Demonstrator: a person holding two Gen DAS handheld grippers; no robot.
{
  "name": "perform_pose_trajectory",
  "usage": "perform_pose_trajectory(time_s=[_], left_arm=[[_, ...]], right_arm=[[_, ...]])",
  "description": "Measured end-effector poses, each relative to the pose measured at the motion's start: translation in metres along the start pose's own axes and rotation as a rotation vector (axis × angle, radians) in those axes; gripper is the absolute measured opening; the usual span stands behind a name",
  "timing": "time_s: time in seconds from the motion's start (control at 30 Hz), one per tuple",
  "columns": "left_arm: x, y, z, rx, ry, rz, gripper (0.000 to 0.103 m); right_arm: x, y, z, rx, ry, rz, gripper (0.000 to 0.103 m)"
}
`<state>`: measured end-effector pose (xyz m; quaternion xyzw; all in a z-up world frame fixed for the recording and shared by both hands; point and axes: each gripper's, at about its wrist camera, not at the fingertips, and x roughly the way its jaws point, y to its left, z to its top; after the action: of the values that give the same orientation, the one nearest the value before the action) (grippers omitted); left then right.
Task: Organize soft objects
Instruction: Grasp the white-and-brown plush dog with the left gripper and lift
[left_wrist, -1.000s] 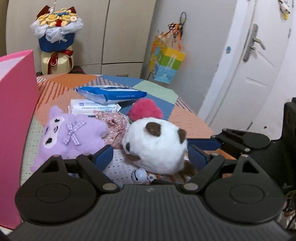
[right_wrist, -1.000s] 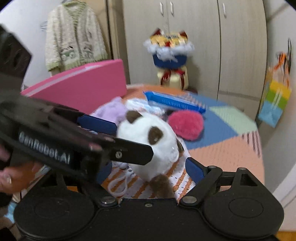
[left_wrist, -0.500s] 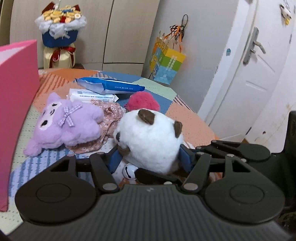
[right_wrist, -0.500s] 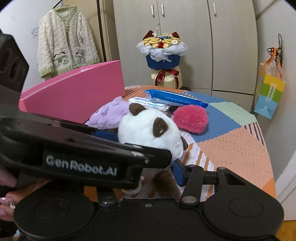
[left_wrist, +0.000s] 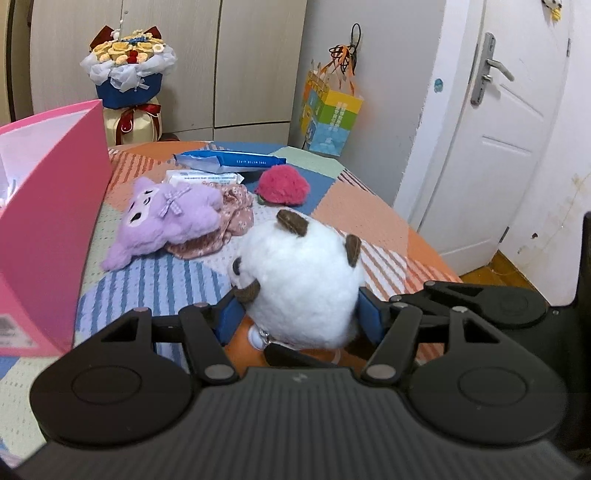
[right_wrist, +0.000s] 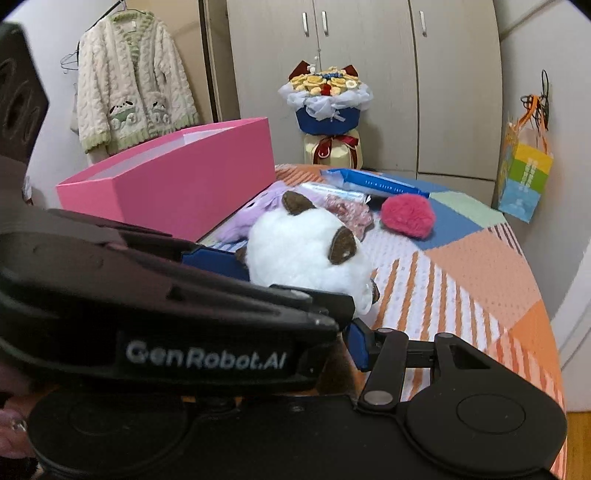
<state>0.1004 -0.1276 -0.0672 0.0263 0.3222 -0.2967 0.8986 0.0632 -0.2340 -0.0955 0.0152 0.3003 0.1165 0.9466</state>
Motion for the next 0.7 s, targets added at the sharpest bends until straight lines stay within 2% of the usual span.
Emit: perform_pose_trajectory(time_s=[0.33,0.6,0.7], left_arm=[[-0.042,-0.001,-0.011,-0.002,-0.024,-0.023,0.063],[-0.09,0.011,-0.012,-0.007,-0.069,-0.025,0.063],[-0.109,0.018,-0.006,0.008,-0.092,-0.013,0.063]], right_arm=[[-0.033,0.025,0.0,-0.057,0.008,0.015,0.06],[-0.056,0.055,0.013,-0.146,-0.013,0.062,0.06],[-0.064,0.064,0.024,-0.171,-0.041,0.109,0.06]])
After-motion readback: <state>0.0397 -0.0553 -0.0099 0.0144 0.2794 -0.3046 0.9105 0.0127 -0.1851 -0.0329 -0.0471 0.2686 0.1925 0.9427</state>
